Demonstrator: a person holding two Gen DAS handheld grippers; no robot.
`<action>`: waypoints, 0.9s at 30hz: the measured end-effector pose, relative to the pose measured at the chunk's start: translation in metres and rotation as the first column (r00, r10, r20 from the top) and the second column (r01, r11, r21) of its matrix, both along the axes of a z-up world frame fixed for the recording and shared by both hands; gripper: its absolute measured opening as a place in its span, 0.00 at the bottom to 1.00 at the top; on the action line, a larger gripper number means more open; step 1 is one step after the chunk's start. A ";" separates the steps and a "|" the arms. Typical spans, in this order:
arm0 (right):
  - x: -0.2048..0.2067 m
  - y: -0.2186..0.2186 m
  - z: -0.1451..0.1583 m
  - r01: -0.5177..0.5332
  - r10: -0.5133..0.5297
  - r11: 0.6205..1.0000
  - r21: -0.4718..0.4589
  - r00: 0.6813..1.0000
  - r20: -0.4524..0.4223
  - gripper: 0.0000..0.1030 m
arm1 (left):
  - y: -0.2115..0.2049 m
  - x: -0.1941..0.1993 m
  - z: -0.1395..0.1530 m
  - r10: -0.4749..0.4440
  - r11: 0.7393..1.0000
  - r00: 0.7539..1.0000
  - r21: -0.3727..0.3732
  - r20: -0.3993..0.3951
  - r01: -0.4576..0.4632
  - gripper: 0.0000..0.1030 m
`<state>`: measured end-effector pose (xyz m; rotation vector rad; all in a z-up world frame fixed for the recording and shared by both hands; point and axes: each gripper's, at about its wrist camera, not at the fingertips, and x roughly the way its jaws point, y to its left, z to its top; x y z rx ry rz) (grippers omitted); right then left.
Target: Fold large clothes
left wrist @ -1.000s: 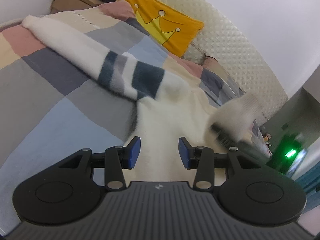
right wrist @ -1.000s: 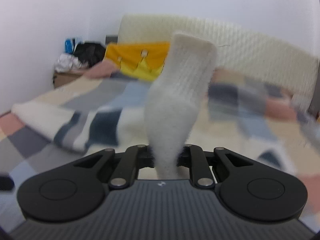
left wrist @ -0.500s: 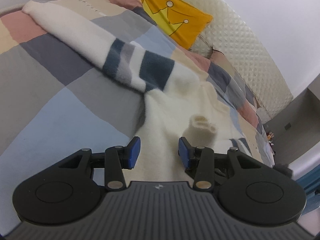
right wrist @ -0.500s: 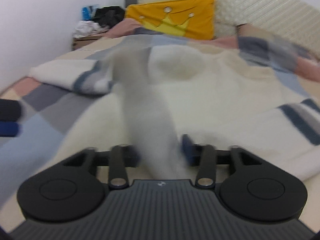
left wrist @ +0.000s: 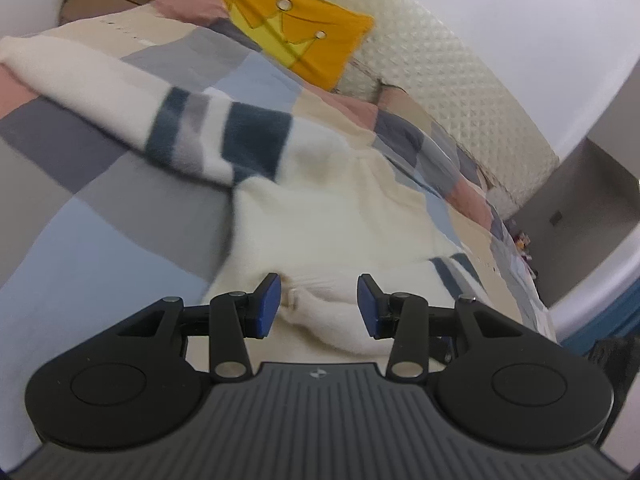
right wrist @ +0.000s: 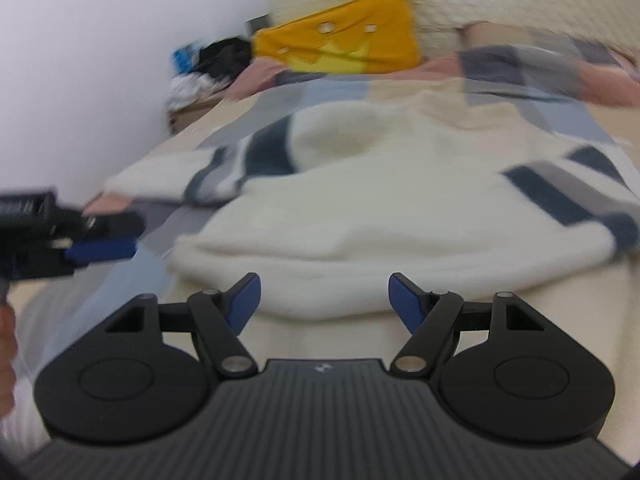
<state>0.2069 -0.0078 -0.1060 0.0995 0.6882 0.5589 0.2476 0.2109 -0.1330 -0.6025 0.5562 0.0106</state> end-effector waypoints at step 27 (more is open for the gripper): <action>0.051 0.033 -0.046 -0.135 0.155 0.984 0.116 0.970 -0.189 0.33 | -0.020 0.053 -0.041 -0.165 0.976 0.970 0.112 -0.177 0.187 0.16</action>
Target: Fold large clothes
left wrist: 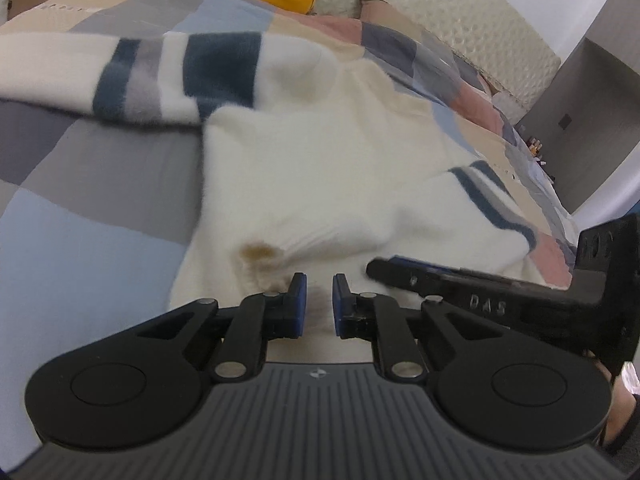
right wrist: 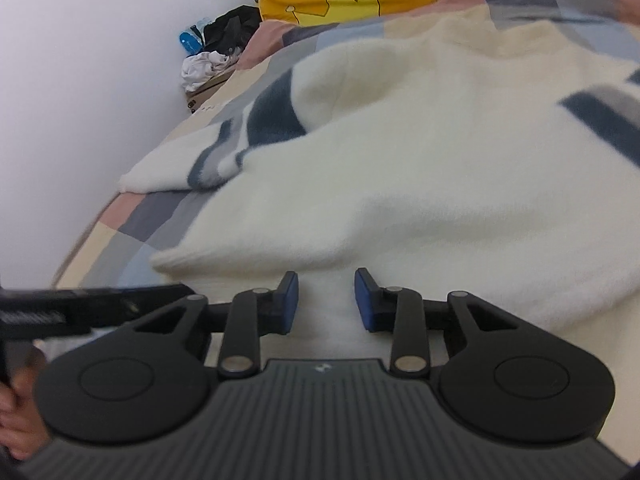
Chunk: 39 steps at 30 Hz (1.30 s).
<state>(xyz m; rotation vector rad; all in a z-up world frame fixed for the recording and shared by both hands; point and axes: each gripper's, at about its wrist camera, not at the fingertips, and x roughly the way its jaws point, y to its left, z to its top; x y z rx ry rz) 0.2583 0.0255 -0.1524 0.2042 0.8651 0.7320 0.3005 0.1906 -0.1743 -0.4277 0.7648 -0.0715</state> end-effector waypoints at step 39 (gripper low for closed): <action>-0.050 -0.027 0.020 0.174 -0.173 0.985 0.002 0.978 0.115 0.35 | -0.003 -0.002 0.008 0.125 0.988 0.991 0.089 0.048 -0.129 0.16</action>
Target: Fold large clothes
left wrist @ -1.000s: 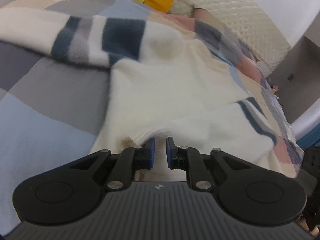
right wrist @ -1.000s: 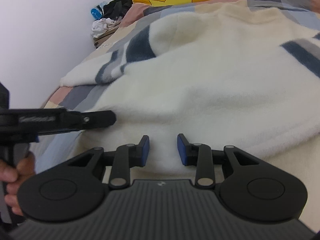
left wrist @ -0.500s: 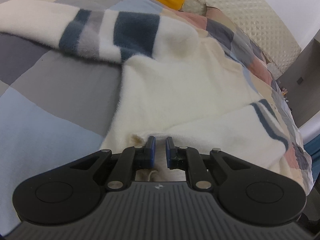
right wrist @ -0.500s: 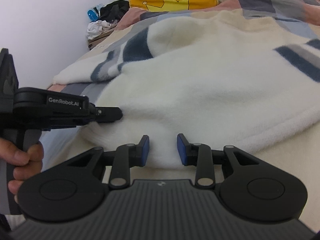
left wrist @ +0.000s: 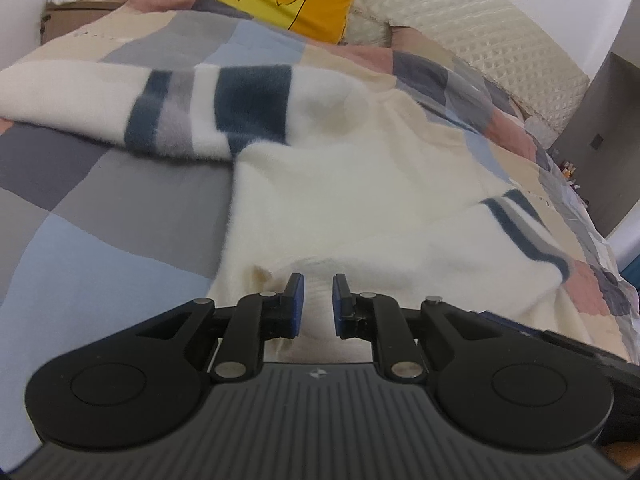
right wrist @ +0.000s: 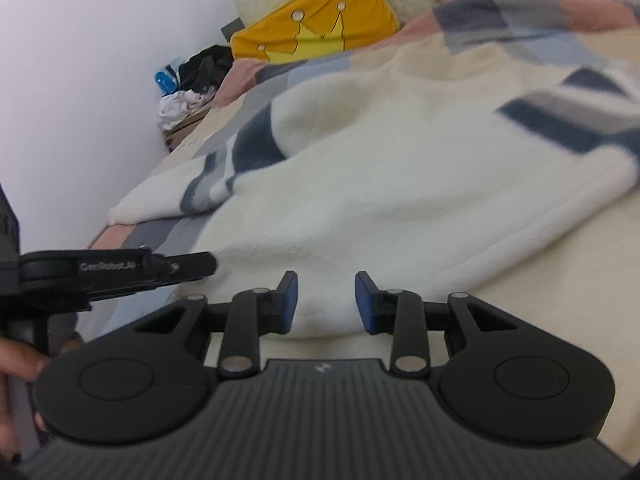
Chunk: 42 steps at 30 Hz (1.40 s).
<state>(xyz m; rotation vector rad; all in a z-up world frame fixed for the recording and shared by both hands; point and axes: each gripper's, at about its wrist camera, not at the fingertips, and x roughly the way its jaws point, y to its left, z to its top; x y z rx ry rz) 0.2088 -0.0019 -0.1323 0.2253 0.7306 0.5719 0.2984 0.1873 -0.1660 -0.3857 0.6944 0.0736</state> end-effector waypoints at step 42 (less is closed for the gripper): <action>-0.029 -0.009 0.010 0.072 -0.073 0.997 0.018 0.993 0.095 0.35 | 0.230 -0.032 -0.052 0.717 0.621 0.697 -0.445 -0.010 -0.645 0.30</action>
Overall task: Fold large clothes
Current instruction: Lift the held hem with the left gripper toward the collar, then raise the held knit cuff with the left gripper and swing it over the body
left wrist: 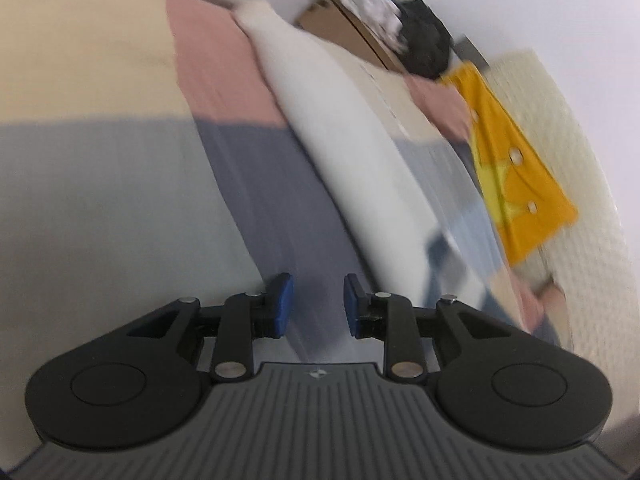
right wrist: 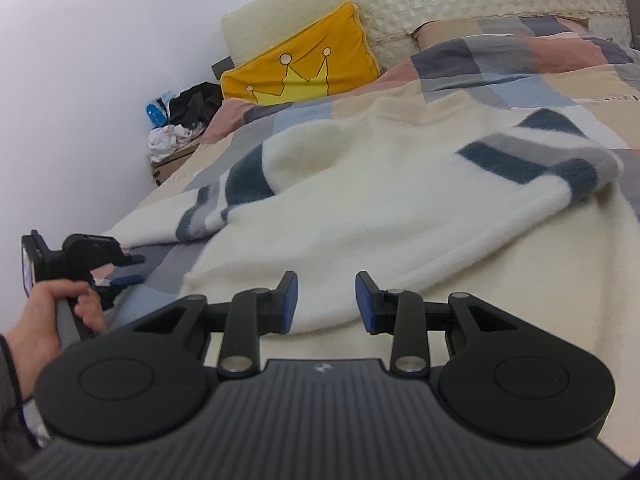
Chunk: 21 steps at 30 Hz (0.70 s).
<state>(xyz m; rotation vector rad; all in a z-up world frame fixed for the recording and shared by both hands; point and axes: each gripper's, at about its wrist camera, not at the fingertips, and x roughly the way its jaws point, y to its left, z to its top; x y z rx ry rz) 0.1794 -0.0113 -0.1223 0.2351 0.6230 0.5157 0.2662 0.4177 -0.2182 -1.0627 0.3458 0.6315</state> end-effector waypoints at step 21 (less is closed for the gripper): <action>0.028 0.056 -0.029 -0.001 -0.002 0.974 -0.225 1.000 -0.013 0.35 | 0.197 0.043 -0.022 0.229 0.971 0.957 -0.109 0.177 -0.212 0.31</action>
